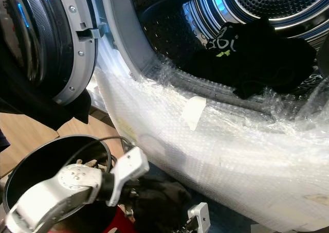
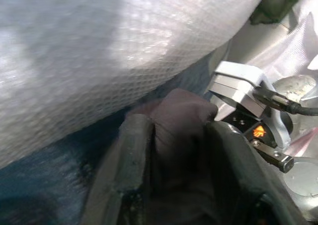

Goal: Clothes washing

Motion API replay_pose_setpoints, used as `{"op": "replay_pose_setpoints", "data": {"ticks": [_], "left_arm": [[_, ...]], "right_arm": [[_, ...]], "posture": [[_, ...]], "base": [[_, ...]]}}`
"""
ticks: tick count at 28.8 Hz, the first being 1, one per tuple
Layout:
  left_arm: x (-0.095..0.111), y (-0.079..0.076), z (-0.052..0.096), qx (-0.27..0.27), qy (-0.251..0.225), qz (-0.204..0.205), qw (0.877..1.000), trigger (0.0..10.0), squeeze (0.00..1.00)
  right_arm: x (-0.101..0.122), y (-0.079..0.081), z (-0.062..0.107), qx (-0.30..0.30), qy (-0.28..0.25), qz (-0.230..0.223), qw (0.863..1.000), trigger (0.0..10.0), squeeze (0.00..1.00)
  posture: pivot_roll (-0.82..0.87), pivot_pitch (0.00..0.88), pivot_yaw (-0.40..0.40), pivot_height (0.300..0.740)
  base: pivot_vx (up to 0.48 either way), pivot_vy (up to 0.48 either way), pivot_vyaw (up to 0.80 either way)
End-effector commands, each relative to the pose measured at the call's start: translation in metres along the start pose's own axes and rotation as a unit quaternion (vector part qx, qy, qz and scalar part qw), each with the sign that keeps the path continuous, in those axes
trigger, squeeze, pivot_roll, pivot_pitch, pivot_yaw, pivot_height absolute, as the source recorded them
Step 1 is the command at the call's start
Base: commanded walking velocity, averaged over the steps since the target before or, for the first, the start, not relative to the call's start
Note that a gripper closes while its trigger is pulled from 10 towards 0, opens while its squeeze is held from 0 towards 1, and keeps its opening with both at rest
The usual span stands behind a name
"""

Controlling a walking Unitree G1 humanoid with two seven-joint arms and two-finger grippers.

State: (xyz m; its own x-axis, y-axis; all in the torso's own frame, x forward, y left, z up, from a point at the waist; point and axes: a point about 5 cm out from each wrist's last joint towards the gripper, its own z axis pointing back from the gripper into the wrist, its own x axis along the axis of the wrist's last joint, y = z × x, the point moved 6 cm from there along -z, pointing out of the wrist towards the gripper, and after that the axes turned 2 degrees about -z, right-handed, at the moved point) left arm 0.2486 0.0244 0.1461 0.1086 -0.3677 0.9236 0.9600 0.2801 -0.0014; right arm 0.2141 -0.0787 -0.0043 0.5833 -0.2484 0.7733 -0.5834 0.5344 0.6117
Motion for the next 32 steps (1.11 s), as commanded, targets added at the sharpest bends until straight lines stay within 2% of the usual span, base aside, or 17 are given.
{"op": "replay_pose_setpoints", "data": {"ticks": [1,4,8,11,15,17,19,21,22,23,24,25,26,27,28,29,32], "left_arm": [[0.002,0.001,0.006,0.009,-0.002,0.004,1.000,10.0,1.00],[0.003,0.001,0.019,0.017,-0.006,0.015,1.000,10.0,1.00],[-0.002,0.003,0.027,0.032,0.002,0.024,0.999,10.0,1.00],[-0.008,0.014,0.042,0.071,0.009,0.042,0.997,10.0,1.00],[-0.009,0.015,0.049,0.080,0.007,0.044,0.996,10.0,1.00],[-0.016,0.038,0.058,0.156,0.016,0.038,0.987,10.0,1.00],[-0.018,0.053,0.063,0.210,0.014,0.043,0.977,10.0,1.00],[-0.024,0.063,0.069,0.256,0.020,0.053,0.965,10.0,1.00],[-0.024,0.063,0.069,0.256,0.020,0.053,0.965,10.0,1.00],[-0.024,0.068,0.074,0.291,0.010,0.054,0.955,10.0,0.24],[-0.027,0.079,0.084,0.345,0.018,0.031,0.938,10.0,0.00],[-0.035,0.094,0.098,0.409,0.038,0.000,0.912,10.0,0.00],[-0.040,0.103,0.107,0.447,0.054,-0.024,0.892,10.0,0.00],[-0.046,0.120,0.124,0.513,0.060,-0.040,0.855,10.0,0.00],[-0.051,0.129,0.136,0.554,0.060,-0.046,0.829,10.0,0.00],[-0.071,0.141,0.156,0.612,0.067,-0.033,0.787,10.0,0.00],[-0.094,0.145,0.169,0.645,0.080,-0.002,0.760,10.0,0.00]], "right_arm": [[0.000,0.002,-0.001,0.006,-0.001,0.003,1.000,0.0,0.00],[-0.002,0.002,0.000,0.005,0.005,0.004,1.000,0.0,0.00],[-0.003,0.002,0.001,0.005,0.006,0.004,1.000,0.0,0.00],[-0.005,0.001,0.003,0.005,0.013,0.004,1.000,0.0,0.00],[-0.007,0.001,0.003,0.009,0.019,0.006,1.000,0.0,0.00],[-0.004,0.002,0.003,0.014,0.018,0.012,1.000,0.0,0.00],[-0.004,0.004,0.004,0.018,0.019,0.015,1.000,0.0,0.00],[-0.004,0.006,0.006,0.023,0.022,0.016,0.999,0.0,0.00],[-0.004,0.006,0.006,0.023,0.022,0.016,0.999,0.0,0.00],[-0.006,0.006,0.009,0.024,0.028,0.016,0.999,0.0,0.00],[-0.010,0.007,0.013,0.027,0.034,0.014,0.999,0.0,0.00],[-0.012,0.009,0.017,0.030,0.039,0.013,0.999,0.0,0.00],[-0.013,0.010,0.019,0.032,0.042,0.012,0.999,0.0,0.00],[-0.014,0.013,0.020,0.036,0.046,0.015,0.998,0.0,0.00],[-0.014,0.014,0.020,0.038,0.048,0.017,0.998,0.0,0.00],[-0.014,0.022,0.022,0.056,0.055,0.028,0.997,0.0,0.00],[-0.010,0.032,0.024,0.073,0.053,0.037,0.995,0.0,0.00]], "posture": [[-0.01,0.000,0.039,0.740],[0.00,0.000,0.038,0.740],[0.00,0.000,0.038,0.740],[0.02,0.000,0.033,0.740],[0.02,0.000,0.033,0.740],[0.03,0.000,0.034,0.740],[0.03,0.000,0.034,0.740],[0.03,0.000,0.032,0.740],[0.03,0.000,0.032,0.740],[0.03,0.000,0.032,0.740],[0.04,0.000,0.028,0.740],[0.04,0.000,0.024,0.740],[0.04,0.000,0.023,0.740],[0.04,0.000,0.023,0.740],[0.04,0.000,0.023,0.740],[0.03,0.000,0.026,0.740],[0.02,0.004,0.027,0.740]], "base": [[0.000,0.000,0.00],[0.000,0.000,0.00],[0.000,0.000,0.00],[0.000,0.000,0.00],[0.000,0.000,0.00],[0.000,0.000,0.00],[0.000,0.000,0.00],[0.000,0.000,0.00],[0.000,0.000,0.00],[0.000,0.000,0.00],[0.000,0.000,0.00],[0.000,0.000,0.00],[0.000,0.000,0.00],[0.000,0.000,0.00],[0.000,0.000,0.00],[0.000,0.000,0.00],[0.000,0.000,0.00]]}}
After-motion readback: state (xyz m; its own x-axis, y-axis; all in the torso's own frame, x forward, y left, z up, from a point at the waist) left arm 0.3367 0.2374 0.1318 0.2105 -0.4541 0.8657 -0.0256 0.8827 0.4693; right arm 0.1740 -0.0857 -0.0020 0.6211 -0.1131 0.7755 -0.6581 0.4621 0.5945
